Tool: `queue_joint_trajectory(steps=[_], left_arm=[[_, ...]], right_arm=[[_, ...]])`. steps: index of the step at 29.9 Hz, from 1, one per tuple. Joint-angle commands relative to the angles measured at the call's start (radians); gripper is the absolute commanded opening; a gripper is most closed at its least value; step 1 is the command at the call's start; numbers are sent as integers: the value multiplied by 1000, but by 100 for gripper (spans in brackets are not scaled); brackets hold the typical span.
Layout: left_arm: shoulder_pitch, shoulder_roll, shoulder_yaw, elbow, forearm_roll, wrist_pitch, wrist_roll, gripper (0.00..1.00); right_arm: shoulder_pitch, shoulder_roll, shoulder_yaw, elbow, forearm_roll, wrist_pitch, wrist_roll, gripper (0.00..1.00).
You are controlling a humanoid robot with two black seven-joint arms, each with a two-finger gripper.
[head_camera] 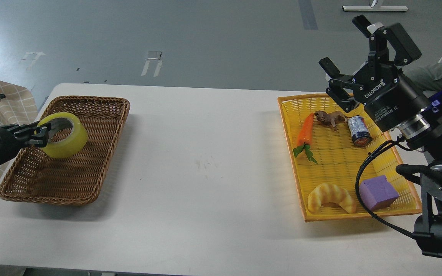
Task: Place and transfer tape with both arms
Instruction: 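Carry the tape roll with the left gripper into the wicker basket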
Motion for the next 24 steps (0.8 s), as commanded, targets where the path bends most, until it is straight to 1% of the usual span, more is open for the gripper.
queue_joint_trajectory(steps=[1,10,12,14,15,16,17,19,21,23,24], left_arm=[[3,-18,1,3,0,0,1,17],[5,-43,1,12,2,3,1,18],[5,-49,1,26,2,18,1,21],[5,-57,1,36,3,40,0,22],[5,-63,1,50,3,63,-2,25],[5,-64,1,61,3,72,-8,28],[5,-64,1,63,3,72,-14,30],[6,-63,2,66,2,72,-52,38],[6,-63,2,69,2,72,-65,44],[8,-63,4,70,2,72,-68,51],[11,-63,14,72,-1,72,-69,57]], right_arm=[[-1,2,0,0,0,0,0,100],[-1,2,0,1,0,0,0,100],[-1,3,0,3,0,0,0,100],[-2,3,0,6,0,0,0,100],[-1,3,0,8,0,0,0,100],[-1,3,0,8,0,0,0,100],[-1,3,0,8,0,0,0,100],[1,3,2,6,-2,0,0,100],[1,3,2,6,-2,0,0,100],[-2,3,0,6,-2,0,0,100],[-2,3,0,6,-2,0,0,100]])
